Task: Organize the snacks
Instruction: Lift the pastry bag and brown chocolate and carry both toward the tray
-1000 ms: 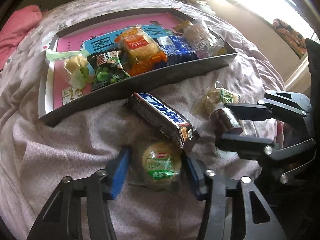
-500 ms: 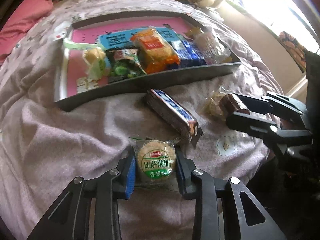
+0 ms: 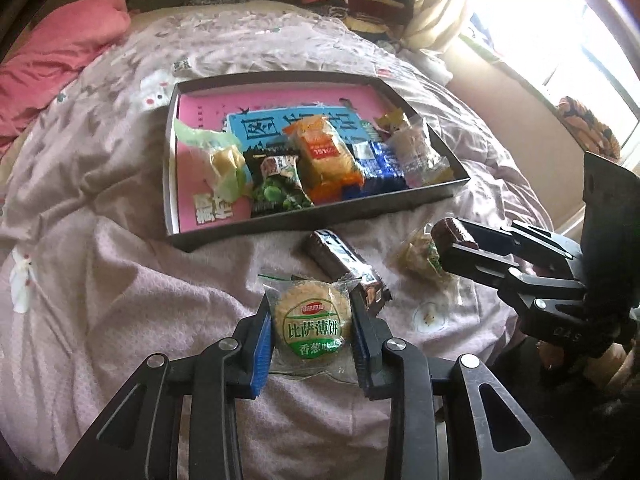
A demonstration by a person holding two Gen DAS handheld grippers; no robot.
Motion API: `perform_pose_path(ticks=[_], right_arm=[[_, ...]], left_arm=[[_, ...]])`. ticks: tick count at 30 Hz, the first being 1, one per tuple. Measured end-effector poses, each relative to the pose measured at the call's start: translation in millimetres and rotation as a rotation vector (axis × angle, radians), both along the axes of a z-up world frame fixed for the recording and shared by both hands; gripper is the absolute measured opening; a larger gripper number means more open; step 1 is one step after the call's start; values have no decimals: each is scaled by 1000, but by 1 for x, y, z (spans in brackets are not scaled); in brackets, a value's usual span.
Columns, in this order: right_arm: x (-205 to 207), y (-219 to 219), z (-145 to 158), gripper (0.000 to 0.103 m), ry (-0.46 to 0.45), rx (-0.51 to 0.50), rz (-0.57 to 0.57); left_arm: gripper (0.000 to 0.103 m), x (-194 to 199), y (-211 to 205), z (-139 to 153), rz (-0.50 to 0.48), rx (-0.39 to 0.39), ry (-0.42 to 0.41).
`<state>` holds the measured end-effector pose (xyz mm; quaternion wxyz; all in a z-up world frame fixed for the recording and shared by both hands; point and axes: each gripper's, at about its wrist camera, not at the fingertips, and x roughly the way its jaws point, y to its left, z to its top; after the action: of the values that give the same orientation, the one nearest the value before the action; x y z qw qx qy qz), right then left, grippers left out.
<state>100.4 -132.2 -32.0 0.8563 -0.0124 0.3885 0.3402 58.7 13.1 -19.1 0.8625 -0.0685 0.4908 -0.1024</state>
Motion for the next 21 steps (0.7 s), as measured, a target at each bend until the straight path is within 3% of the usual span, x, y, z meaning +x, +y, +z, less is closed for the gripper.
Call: perform_pose_path(ticks=[21], right_arm=[[7,-20,21,36,-70,67,-90]], left_arm=[[35,5,6,20,69,-4,-63]])
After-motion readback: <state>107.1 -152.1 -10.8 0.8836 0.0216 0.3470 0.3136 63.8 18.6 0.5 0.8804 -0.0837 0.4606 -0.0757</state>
